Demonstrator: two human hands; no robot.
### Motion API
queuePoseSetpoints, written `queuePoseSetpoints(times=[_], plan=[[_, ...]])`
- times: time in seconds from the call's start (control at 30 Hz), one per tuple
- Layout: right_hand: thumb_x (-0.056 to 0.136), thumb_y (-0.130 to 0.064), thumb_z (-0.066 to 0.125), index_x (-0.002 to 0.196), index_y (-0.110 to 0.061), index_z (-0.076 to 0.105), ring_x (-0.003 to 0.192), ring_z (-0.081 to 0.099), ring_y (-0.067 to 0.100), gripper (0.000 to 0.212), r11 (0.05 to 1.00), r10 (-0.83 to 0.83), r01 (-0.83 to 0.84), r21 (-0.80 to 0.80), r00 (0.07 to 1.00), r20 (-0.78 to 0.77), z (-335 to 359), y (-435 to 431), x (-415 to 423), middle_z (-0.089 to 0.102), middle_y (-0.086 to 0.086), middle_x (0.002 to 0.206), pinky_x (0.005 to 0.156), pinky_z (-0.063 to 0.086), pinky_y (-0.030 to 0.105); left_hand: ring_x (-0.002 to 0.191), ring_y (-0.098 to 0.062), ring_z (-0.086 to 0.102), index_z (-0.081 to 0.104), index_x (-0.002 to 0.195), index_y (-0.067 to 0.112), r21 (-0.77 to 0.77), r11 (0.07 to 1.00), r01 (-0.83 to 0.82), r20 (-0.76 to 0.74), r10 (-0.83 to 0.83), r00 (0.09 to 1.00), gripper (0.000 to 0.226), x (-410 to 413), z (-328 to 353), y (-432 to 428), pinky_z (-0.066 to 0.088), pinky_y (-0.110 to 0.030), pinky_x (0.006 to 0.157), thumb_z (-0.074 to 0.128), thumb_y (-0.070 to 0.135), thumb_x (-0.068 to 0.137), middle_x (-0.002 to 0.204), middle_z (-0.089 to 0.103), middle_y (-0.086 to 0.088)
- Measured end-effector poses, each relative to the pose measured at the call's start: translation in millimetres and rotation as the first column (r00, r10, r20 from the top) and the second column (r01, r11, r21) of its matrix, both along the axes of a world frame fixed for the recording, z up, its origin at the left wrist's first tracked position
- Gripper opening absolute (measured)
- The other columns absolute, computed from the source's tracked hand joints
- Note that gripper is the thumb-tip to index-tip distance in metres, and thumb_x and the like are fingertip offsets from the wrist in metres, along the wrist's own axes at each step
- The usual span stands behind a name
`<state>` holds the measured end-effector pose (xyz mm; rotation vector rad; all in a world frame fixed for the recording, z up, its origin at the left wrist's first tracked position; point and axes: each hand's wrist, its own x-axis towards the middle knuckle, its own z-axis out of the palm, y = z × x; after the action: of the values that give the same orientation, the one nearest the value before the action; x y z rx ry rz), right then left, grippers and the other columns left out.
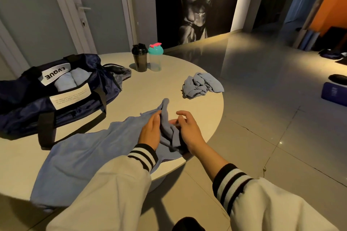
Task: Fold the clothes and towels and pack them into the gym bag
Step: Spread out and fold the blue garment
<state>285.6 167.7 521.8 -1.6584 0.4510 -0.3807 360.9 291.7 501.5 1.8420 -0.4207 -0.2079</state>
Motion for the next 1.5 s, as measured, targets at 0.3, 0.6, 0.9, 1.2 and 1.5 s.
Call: queuePoseSetpoints(times=[0.3, 0.6, 0.9, 1.2, 1.5], plan=[[0.103, -0.030, 0.052, 0.137, -0.023, 0.056, 0.114, 0.057, 0.015, 0.035, 0.939, 0.255, -0.279, -0.199, 0.957, -0.137, 2, 25, 17, 0.061, -0.005, 0.129, 0.097, 0.047, 0.034, 0.135, -0.011, 0.046, 0.043, 0.147, 0.044, -0.142, 0.989, 0.045, -0.062, -0.054, 0.997, 0.066, -19, 6, 20, 0.036, -0.037, 0.116, 0.034, 0.076, 0.090, 0.147, 0.048, 0.010], [0.095, -0.010, 0.049, 0.084, -0.007, 0.056, 0.076, 0.045, 0.026, 0.013, 0.724, -0.190, 0.104, -0.681, 0.980, -0.052, -1, -2, 8, 0.050, 0.010, 0.086, 0.062, 0.032, 0.034, 0.152, -0.015, 0.016, 0.017, 0.157, 0.040, 0.637, 0.768, 0.067, 0.274, -0.307, 0.911, 0.055, -15, -5, 25, -0.001, -0.043, 0.125, 0.017, 0.056, 0.104, 0.164, 0.023, 0.007], [0.105, -0.033, 0.045, 0.141, -0.018, 0.053, 0.128, 0.050, 0.028, 0.040, 0.827, 0.053, -0.126, -0.547, 0.987, -0.149, -9, 15, 5, 0.055, 0.009, 0.140, 0.102, 0.040, 0.034, 0.153, -0.020, 0.009, 0.013, 0.159, 0.026, 0.802, 0.597, 0.005, 0.289, -0.394, 0.872, 0.054, -21, -5, 28, 0.005, -0.044, 0.124, 0.022, 0.039, 0.107, 0.166, 0.015, 0.004], [0.098, -0.009, 0.046, 0.108, -0.012, 0.061, 0.104, 0.057, 0.027, 0.017, 0.876, -0.232, 0.219, -0.430, 0.972, 0.023, -5, -10, 6, 0.056, 0.002, 0.109, 0.078, 0.044, 0.020, 0.154, -0.018, -0.003, 0.007, 0.158, 0.039, 0.855, 0.518, -0.010, 0.204, -0.317, 0.926, 0.058, -8, -2, 57, -0.004, -0.049, 0.123, 0.014, 0.056, 0.104, 0.168, -0.002, 0.007], [0.102, -0.036, 0.043, 0.145, -0.030, 0.047, 0.140, 0.025, 0.042, 0.044, 0.540, -0.177, -0.238, -0.807, 0.906, -0.385, -29, -24, -3, 0.029, 0.020, 0.154, 0.113, 0.030, 0.047, 0.150, -0.024, 0.019, 0.028, 0.154, 0.029, 0.765, 0.644, -0.036, 0.295, -0.299, 0.908, 0.051, -9, 22, 11, 0.012, -0.048, 0.123, 0.035, 0.034, 0.104, 0.164, 0.023, -0.001]])
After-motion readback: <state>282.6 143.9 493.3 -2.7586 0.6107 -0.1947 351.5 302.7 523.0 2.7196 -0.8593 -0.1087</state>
